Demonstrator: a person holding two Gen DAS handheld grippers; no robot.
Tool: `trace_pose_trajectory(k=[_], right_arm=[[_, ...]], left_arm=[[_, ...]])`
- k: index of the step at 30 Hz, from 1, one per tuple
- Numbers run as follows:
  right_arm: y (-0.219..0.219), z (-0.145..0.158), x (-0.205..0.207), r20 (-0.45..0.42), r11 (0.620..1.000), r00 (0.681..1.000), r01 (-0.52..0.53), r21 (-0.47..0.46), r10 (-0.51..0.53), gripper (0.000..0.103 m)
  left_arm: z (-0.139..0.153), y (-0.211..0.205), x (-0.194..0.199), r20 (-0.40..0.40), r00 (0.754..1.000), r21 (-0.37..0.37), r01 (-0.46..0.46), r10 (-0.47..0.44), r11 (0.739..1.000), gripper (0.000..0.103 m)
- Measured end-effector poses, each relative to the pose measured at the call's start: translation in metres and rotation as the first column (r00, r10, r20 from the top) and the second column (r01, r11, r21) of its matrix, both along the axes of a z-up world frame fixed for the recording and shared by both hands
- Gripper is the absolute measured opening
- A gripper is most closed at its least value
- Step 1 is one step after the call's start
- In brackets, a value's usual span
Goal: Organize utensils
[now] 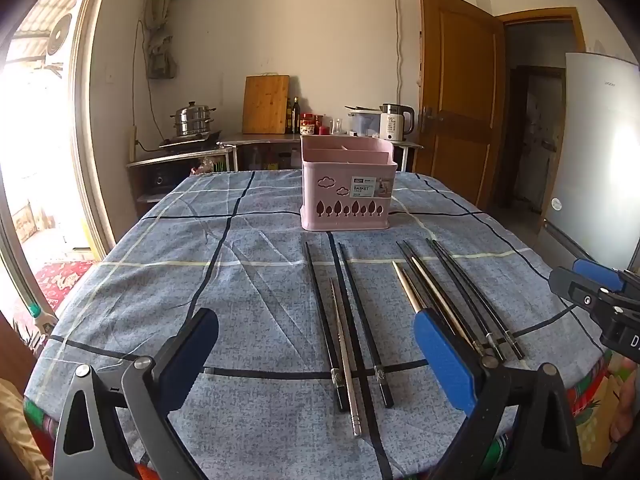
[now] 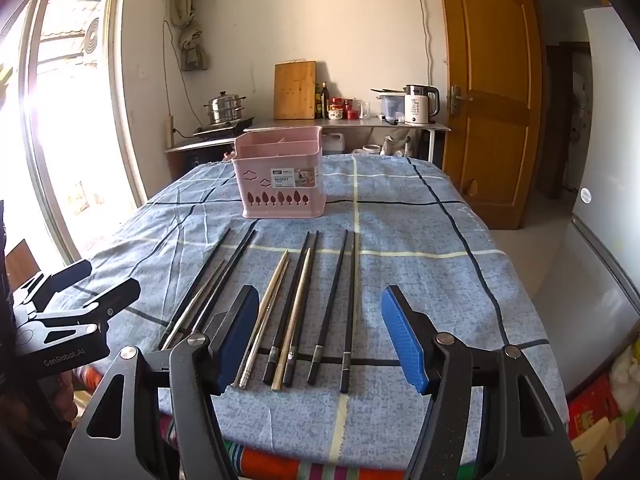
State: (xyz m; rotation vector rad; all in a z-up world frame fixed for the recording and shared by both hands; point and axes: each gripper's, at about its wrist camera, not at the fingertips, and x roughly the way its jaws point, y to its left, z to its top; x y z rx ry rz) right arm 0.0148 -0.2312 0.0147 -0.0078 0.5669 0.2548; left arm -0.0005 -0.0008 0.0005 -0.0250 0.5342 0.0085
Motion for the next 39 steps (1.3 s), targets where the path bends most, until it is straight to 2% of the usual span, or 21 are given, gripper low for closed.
trace_pose_trajectory(k=[39], right_arm=[[0.0, 0.0027, -0.0005, -0.006, 1.0, 1.0, 0.002, 0.003, -0.002, 0.064]], left_arm=[[0.0067, -0.0022, -0.0025, 0.016, 1.0, -0.026, 0.016, -0.016, 1.0, 0.099]])
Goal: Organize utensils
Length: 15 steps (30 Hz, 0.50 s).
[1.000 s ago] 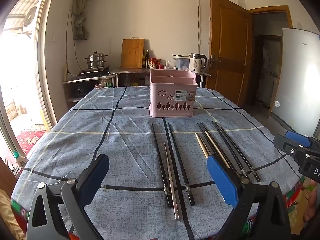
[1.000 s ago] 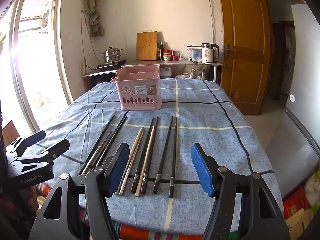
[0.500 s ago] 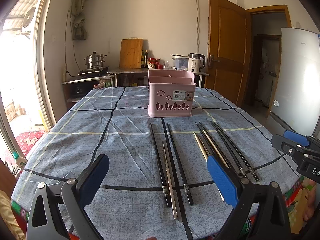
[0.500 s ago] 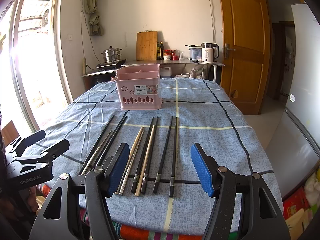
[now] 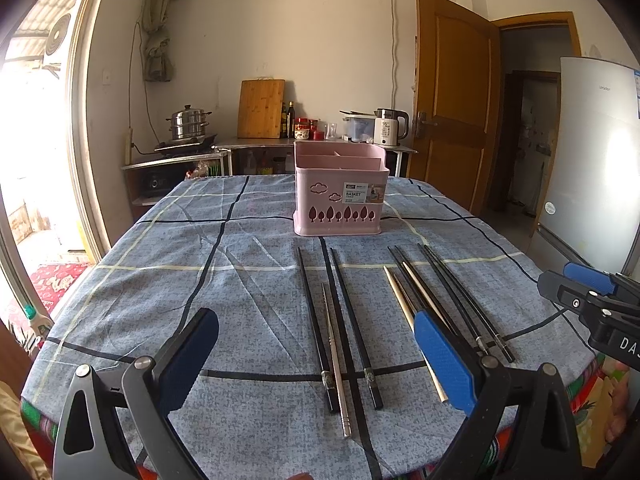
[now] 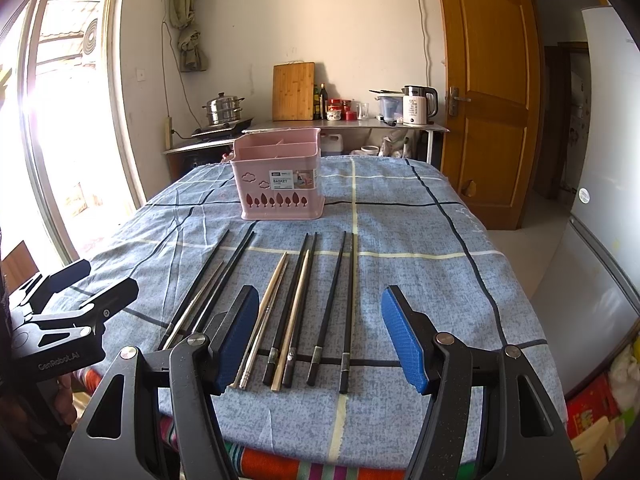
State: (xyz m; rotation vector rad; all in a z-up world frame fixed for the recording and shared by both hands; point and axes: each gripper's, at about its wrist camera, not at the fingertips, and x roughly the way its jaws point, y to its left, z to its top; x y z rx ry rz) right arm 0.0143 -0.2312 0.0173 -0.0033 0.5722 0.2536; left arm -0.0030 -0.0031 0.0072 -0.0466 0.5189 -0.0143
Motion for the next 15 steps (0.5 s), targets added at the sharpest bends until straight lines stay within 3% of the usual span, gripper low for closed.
trace_pose_trajectory(k=[15], right_arm=[[0.0003, 0.0004, -0.0019, 0.002, 1.0, 1.0, 0.001, 0.0, -0.001, 0.064]], left_arm=[[0.0019, -0.0033, -0.0036, 0.004, 1.0, 0.006, 0.007, -0.007, 1.0, 0.099]])
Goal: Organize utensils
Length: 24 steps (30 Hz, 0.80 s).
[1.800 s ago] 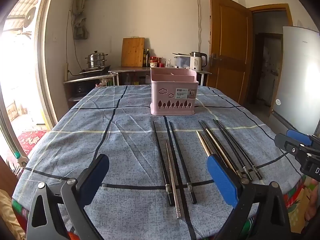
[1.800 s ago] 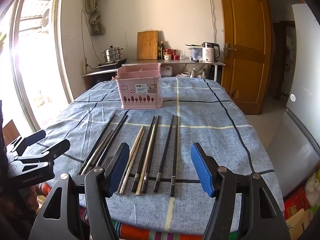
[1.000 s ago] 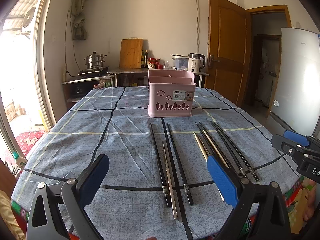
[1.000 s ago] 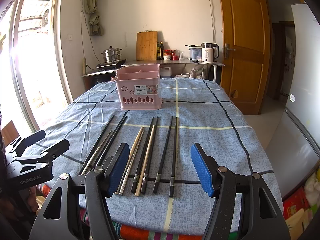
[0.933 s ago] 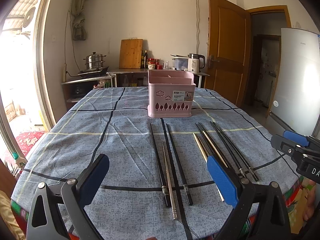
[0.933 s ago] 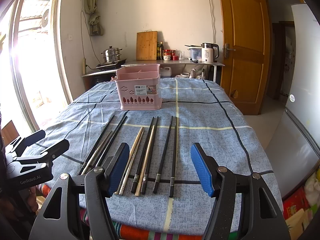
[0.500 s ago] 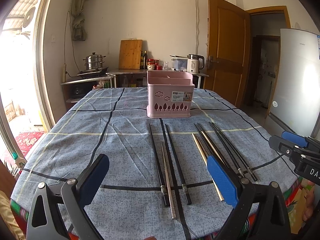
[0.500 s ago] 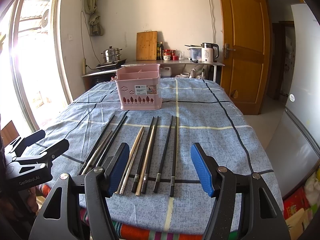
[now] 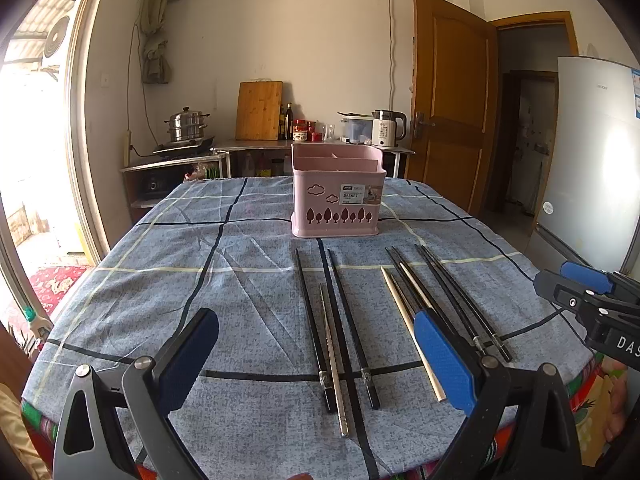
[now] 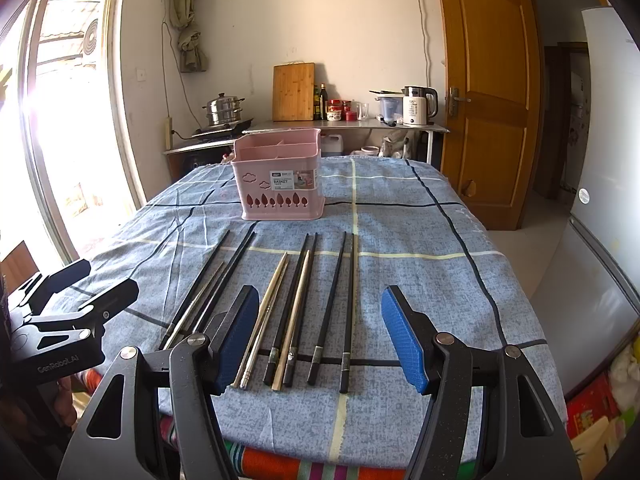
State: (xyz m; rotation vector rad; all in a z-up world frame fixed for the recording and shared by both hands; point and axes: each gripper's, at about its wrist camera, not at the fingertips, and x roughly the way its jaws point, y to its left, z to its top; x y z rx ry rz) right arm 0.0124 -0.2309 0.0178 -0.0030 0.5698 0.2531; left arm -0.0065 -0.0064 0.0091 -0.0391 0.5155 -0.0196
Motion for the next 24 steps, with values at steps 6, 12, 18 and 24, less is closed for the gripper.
trace_pose_trajectory(k=[6, 12, 18, 24], right_arm=[[0.0, 0.0001, 0.0004, 0.0, 1.0, 1.0, 0.0, 0.001, 0.0, 0.064], [-0.0001, 0.0005, 0.0003, -0.001, 1.0, 1.0, 0.0, 0.001, 0.0, 0.064], [-0.0001, 0.0005, 0.0, 0.0, 1.0, 1.0, 0.0, 0.001, 0.0, 0.064], [-0.0001, 0.0009, -0.0003, 0.0, 1.0, 1.0, 0.001, 0.002, -0.001, 0.064]], left_arm=[[0.0005, -0.0009, -0.0015, 0.002, 1.0, 0.0, 0.002, -0.002, 1.0, 0.099], [0.0012, -0.0011, -0.0017, 0.003, 1.0, 0.003, 0.004, -0.004, 1.0, 0.099], [0.0009, -0.0007, -0.0029, 0.003, 1.0, 0.002, 0.006, -0.006, 1.0, 0.099], [0.0008, -0.0011, -0.0029, 0.003, 1.0, 0.002, 0.005, -0.005, 1.0, 0.099]])
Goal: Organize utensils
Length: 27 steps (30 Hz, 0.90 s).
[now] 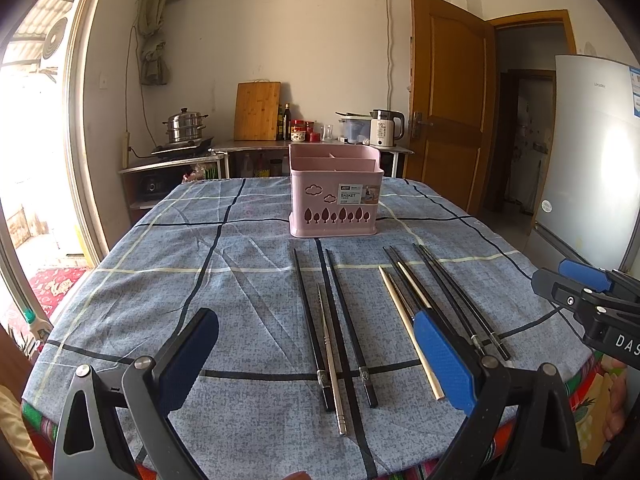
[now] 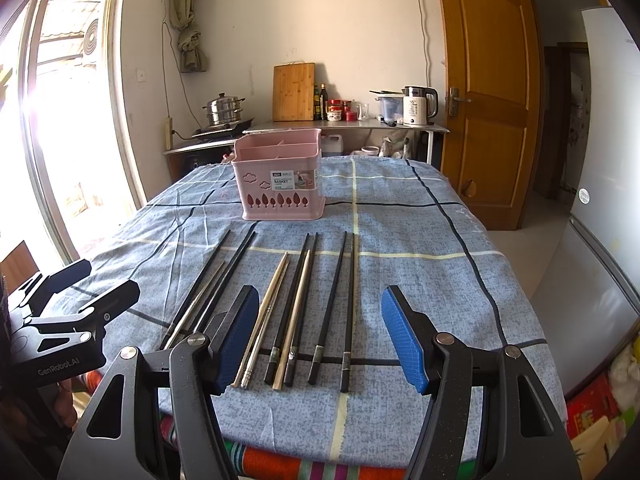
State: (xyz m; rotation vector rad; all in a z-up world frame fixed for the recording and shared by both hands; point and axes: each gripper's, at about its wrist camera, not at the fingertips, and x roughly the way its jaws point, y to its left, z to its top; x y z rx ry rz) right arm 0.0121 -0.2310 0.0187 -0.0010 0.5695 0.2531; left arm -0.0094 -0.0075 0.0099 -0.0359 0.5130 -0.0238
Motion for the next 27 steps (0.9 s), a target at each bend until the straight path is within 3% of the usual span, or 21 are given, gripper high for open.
trace_pose_trajectory(k=[19, 27], right_arm=[[0.001, -0.002, 0.001, -0.005, 1.0, 1.0, -0.002, 0.0, 0.002, 0.064], [0.004, -0.009, 0.014, -0.03, 1.0, 0.999, -0.012, -0.006, 0.011, 0.064]], left_arm=[[-0.001, -0.003, 0.002, -0.005, 1.0, 0.004, 0.015, -0.015, 1.0, 0.099], [-0.008, 0.002, 0.022, -0.044, 0.997, -0.019, 0.056, -0.056, 0.998, 0.099]])
